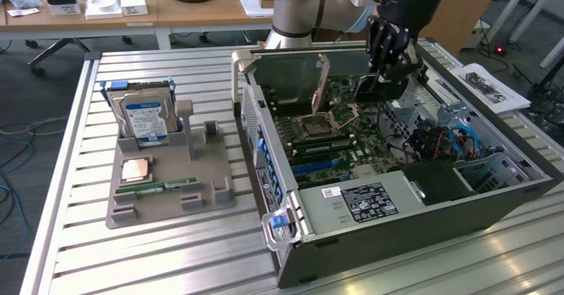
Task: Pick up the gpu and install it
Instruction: 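Insert the gpu into the slot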
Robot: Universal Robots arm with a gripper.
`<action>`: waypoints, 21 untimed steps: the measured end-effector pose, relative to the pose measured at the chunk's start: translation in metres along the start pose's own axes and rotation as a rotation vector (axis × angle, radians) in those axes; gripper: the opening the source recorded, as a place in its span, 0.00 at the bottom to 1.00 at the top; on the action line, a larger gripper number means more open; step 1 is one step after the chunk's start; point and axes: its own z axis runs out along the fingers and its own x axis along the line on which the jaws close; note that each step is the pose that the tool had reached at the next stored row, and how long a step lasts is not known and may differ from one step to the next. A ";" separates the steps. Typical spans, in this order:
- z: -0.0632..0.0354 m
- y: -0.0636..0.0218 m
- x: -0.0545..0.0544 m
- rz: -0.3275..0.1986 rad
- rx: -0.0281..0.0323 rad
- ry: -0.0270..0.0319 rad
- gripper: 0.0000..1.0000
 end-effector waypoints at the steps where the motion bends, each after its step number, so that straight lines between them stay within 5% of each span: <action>1: -0.0001 -0.0001 0.001 0.000 0.0000 0.0000 0.27; 21: 0.0049 -0.0001 0.004 0.000 -0.0002 -0.0015 0.27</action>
